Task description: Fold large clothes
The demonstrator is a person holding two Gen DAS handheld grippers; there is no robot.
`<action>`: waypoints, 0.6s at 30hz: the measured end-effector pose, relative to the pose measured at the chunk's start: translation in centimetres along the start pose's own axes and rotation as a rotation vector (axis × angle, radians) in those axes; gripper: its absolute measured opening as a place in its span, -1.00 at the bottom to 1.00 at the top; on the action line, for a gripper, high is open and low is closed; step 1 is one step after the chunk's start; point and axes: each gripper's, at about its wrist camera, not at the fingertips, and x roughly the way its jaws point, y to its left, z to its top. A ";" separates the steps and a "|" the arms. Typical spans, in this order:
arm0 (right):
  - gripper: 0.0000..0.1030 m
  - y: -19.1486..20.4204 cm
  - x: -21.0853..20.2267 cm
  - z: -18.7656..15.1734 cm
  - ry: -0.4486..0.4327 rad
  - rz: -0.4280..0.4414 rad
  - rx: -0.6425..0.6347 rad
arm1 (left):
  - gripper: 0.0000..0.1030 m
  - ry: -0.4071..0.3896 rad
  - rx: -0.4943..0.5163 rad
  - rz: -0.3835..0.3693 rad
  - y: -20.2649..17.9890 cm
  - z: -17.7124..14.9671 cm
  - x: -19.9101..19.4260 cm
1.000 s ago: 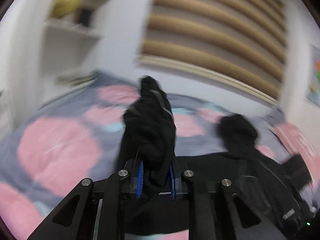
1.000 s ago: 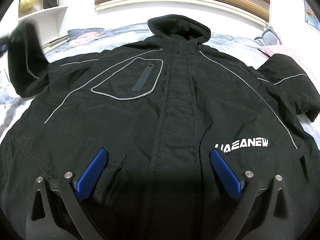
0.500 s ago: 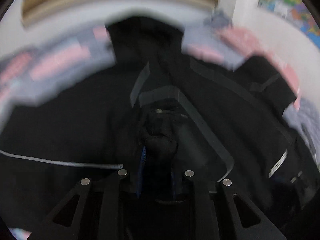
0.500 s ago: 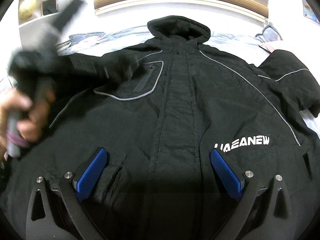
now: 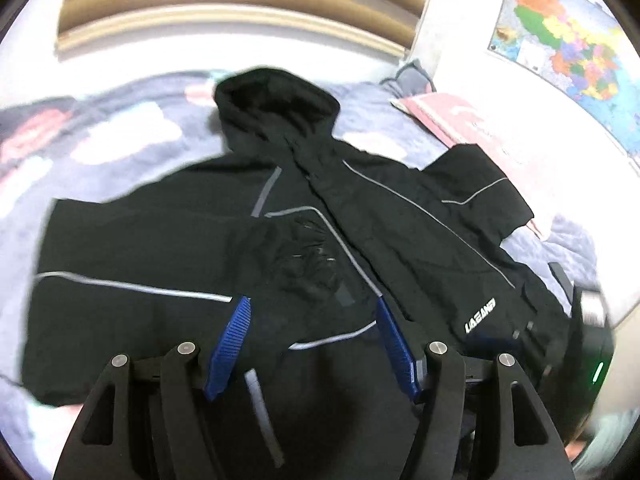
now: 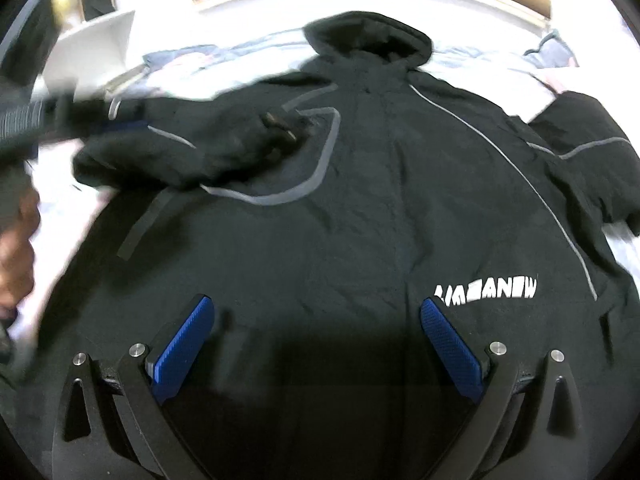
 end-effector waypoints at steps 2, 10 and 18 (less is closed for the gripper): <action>1.00 0.8 -2.0 2.5 -0.032 0.042 -0.010 | 0.29 -0.021 -0.018 0.017 0.9 -0.3 -1.6; 1.00 2.7 2.0 10.9 0.025 0.129 0.061 | 0.29 -0.094 -0.153 0.077 5.3 -1.7 -5.1; 0.43 0.9 12.5 11.9 0.200 0.227 0.288 | 0.29 -0.134 -0.215 0.159 8.5 -3.2 -8.2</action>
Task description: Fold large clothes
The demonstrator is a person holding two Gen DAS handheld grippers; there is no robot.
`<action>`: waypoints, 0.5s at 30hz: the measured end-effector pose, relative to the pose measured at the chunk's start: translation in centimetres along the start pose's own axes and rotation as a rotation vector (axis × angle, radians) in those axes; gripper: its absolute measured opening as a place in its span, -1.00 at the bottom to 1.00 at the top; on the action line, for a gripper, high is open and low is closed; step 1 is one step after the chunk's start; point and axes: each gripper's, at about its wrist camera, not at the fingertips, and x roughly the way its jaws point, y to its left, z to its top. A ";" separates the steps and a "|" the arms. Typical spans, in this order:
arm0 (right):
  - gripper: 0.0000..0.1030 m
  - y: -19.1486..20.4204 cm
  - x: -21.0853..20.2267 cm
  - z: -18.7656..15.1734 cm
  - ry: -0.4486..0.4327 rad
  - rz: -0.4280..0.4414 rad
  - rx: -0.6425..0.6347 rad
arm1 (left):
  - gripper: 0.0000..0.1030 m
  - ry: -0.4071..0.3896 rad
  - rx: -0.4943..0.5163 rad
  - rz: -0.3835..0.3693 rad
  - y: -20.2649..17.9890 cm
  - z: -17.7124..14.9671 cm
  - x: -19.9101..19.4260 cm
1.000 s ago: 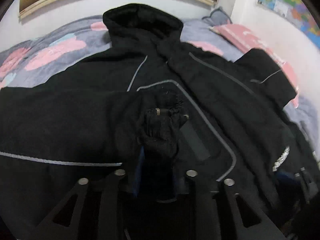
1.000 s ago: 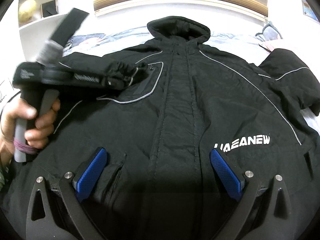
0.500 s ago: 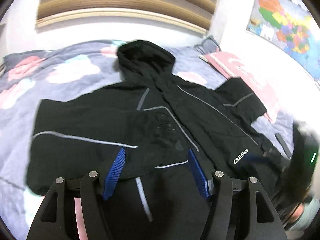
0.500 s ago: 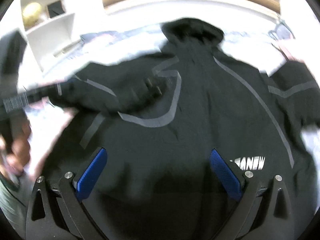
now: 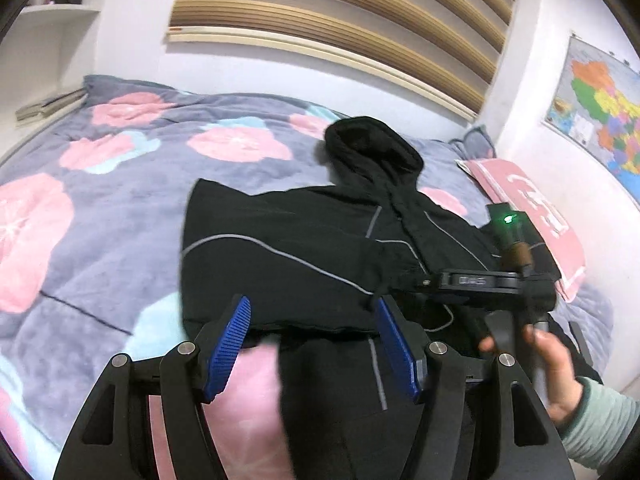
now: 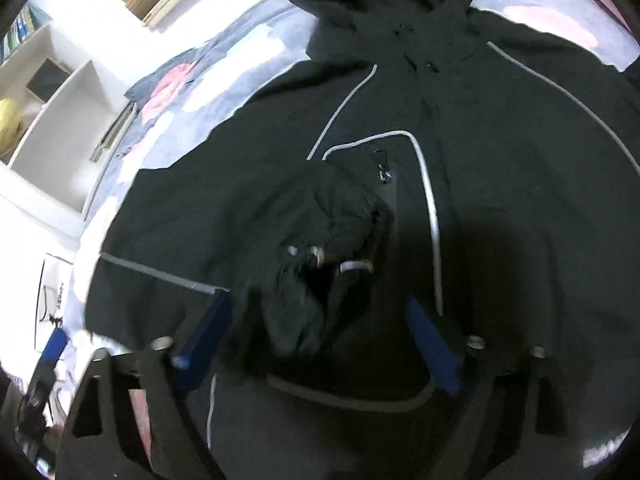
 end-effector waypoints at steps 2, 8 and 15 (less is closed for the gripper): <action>0.04 0.8 0.5 0.2 -0.020 0.015 -0.043 | 0.29 0.001 -0.008 0.023 0.4 0.1 0.0; -0.23 1.3 -4.6 0.9 -0.198 -0.075 -0.093 | 0.29 -0.059 -0.081 0.102 1.2 1.4 -0.7; -0.23 -3.6 -15.2 3.4 -0.376 -0.203 -0.086 | 0.29 -0.035 -0.019 0.064 -2.4 5.1 2.1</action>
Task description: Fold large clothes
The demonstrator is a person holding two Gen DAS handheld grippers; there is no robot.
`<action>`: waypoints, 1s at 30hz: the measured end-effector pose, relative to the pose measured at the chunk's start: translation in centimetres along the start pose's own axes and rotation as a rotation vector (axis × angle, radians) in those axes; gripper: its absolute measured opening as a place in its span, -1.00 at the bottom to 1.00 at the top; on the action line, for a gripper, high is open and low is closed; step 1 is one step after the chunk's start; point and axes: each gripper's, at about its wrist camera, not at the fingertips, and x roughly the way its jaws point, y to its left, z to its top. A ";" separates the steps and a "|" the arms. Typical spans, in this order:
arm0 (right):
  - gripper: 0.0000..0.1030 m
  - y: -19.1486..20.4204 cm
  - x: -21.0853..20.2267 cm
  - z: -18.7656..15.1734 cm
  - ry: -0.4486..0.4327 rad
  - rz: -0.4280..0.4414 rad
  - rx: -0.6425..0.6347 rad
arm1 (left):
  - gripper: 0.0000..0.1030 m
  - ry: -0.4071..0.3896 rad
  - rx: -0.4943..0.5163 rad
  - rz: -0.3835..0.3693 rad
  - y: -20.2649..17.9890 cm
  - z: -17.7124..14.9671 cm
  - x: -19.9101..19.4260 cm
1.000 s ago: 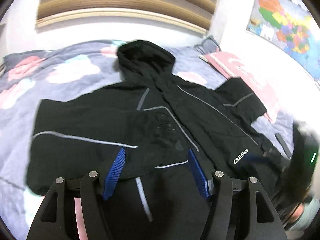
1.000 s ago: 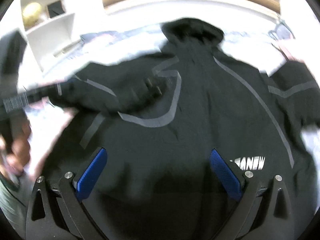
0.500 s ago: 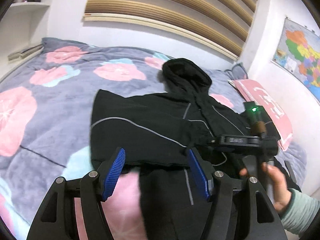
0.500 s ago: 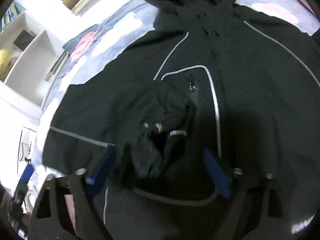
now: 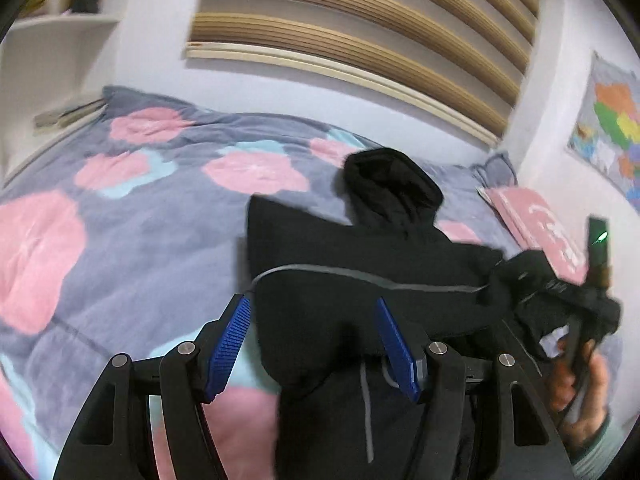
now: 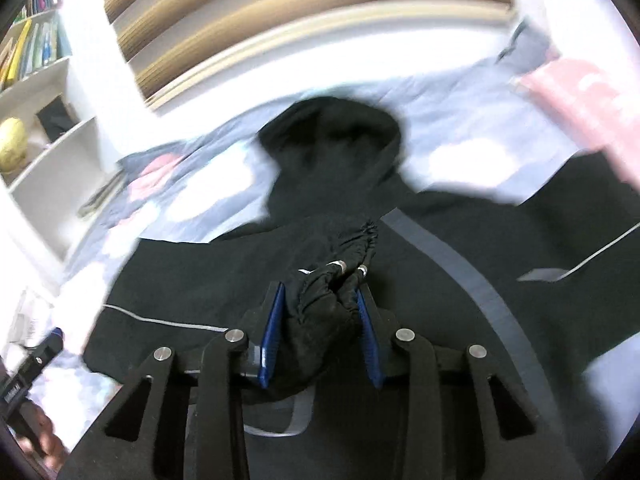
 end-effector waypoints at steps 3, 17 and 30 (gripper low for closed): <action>-0.23 -3.3 -1.2 1.4 -0.036 -0.117 -0.044 | 0.29 0.059 0.056 -0.027 -2.7 0.4 3.5; 0.20 -17.8 5.9 -4.0 0.162 -0.180 0.082 | 0.29 0.290 0.155 -0.015 -7.7 -6.5 17.0; 0.74 -8.6 0.3 -0.7 -0.024 -0.159 -0.137 | 0.32 0.199 0.166 -0.042 -7.4 -7.8 16.1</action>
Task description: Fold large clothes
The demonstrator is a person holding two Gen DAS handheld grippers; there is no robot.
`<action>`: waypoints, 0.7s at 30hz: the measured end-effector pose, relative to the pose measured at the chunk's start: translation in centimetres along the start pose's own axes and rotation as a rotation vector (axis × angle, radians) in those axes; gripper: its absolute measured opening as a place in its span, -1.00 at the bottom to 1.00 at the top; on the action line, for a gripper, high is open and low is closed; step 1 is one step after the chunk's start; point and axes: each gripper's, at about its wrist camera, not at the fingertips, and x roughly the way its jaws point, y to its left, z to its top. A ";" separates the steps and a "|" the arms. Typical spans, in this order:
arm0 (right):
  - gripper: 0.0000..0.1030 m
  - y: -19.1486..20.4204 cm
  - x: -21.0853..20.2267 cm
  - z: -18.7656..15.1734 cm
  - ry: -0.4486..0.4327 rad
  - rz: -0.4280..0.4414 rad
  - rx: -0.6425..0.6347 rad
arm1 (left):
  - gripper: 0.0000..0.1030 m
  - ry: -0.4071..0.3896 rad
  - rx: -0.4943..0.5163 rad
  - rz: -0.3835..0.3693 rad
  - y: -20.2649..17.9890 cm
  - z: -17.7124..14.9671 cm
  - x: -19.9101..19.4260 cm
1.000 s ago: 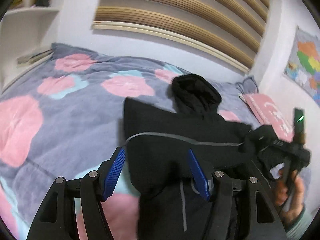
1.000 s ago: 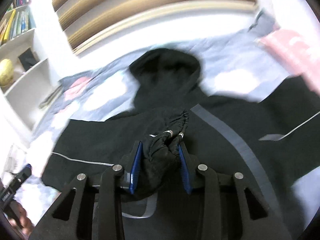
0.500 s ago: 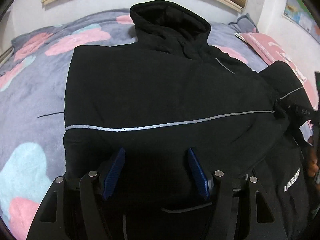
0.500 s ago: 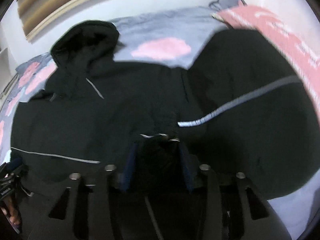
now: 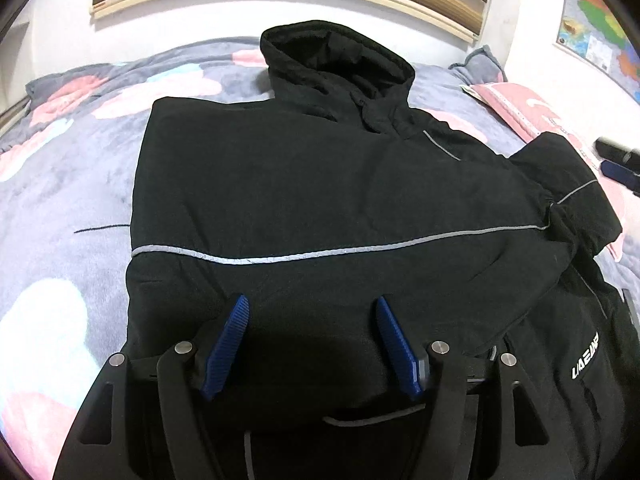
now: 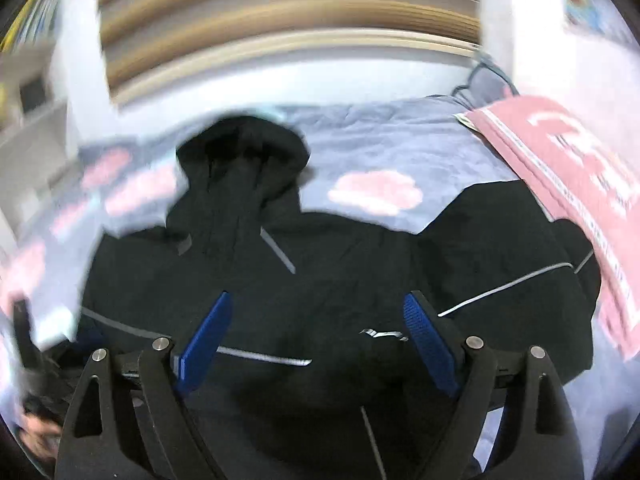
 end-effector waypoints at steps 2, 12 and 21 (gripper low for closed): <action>0.72 0.7 2.9 -1.7 0.086 -0.049 -0.027 | 0.32 -0.003 0.001 -0.002 0.0 0.0 0.0; 0.92 -2.6 8.1 -7.7 0.232 -0.046 0.080 | 0.33 0.000 0.022 -0.003 -0.1 -0.3 -0.1; 0.91 -7.6 -4.2 -5.8 0.050 0.038 0.077 | 0.34 -0.028 0.039 -0.037 -6.3 1.7 -5.4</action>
